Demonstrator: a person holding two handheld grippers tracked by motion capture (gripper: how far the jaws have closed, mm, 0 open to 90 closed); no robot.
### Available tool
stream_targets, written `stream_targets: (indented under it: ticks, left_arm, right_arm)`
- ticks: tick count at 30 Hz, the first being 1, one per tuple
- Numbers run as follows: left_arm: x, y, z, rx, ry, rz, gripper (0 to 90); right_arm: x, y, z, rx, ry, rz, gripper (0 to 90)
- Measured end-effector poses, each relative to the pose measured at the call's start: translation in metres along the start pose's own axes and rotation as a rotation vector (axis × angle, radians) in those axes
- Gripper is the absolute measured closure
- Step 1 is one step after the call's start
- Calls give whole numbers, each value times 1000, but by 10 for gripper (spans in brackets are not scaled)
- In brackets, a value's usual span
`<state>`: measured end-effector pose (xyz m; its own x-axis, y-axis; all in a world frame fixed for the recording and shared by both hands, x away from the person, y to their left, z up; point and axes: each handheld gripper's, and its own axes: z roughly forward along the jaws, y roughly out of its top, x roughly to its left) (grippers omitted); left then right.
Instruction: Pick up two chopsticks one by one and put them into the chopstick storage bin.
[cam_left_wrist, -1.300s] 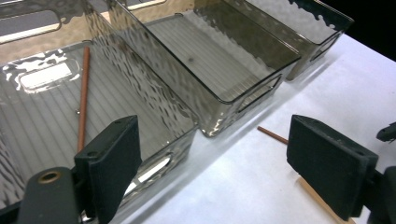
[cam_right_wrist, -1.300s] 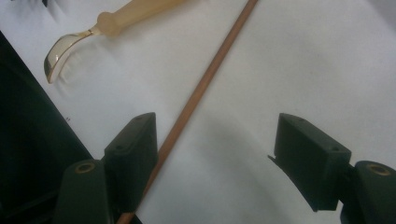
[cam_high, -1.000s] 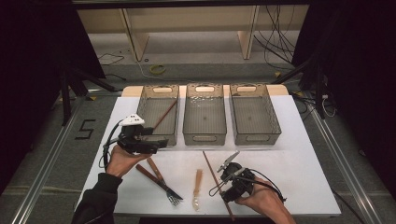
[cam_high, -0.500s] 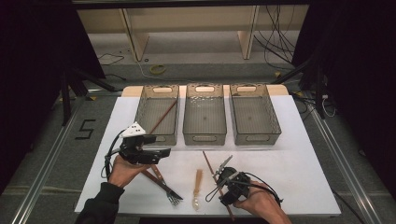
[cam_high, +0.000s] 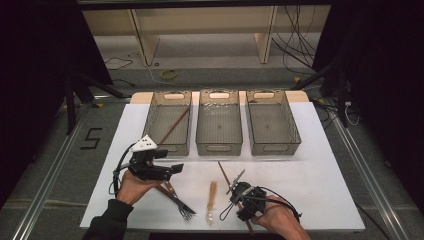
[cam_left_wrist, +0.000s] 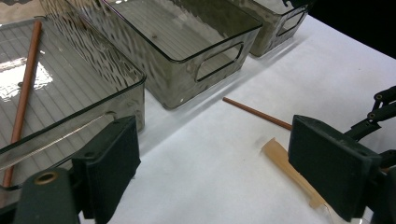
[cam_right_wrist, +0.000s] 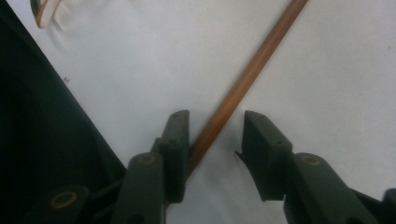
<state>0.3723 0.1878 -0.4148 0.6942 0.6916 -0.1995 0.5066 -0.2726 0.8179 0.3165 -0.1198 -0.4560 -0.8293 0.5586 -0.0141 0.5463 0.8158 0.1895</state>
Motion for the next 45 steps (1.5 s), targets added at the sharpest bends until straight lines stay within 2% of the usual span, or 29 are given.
stream_targets:
  ticks: [8,11,18,19,21,26,28,29,31,40,45]
  left_arm:
    - [-1,-1,1,3,-3,3,161]
    - [-2,-1,1,6,-3,5,161]
    - [-3,-1,2,4,-4,11,161]
    - [-3,-1,2,5,-4,11,161]
    - [-3,-2,3,10,-5,13,161]
    - [-3,-2,4,17,-7,20,161]
    - [-3,-2,4,16,-10,23,161]
    - [-3,-2,4,16,-11,25,161]
    - [-3,-2,4,18,-13,28,161]
    - [-6,-2,7,27,-20,41,161]
    - [-9,-2,8,33,-36,62,161]
  right_arm:
    - [-1,-1,1,9,1,-1,738]
    - [-3,-2,0,19,-15,4,792]
    - [-6,-2,0,21,-14,29,823]
    - [-7,-2,0,19,-30,33,837]
    - [-8,-3,0,25,-40,22,838]
    - [-11,-4,-1,3,-35,25,841]
    - [-11,-4,-3,-21,-35,29,841]
    - [-12,-4,-4,-18,-32,15,842]
    - [-12,-4,-5,-28,-31,25,842]
    - [-17,-4,-12,-58,-29,6,843]
    - [-21,-4,-19,-79,-29,-6,843]
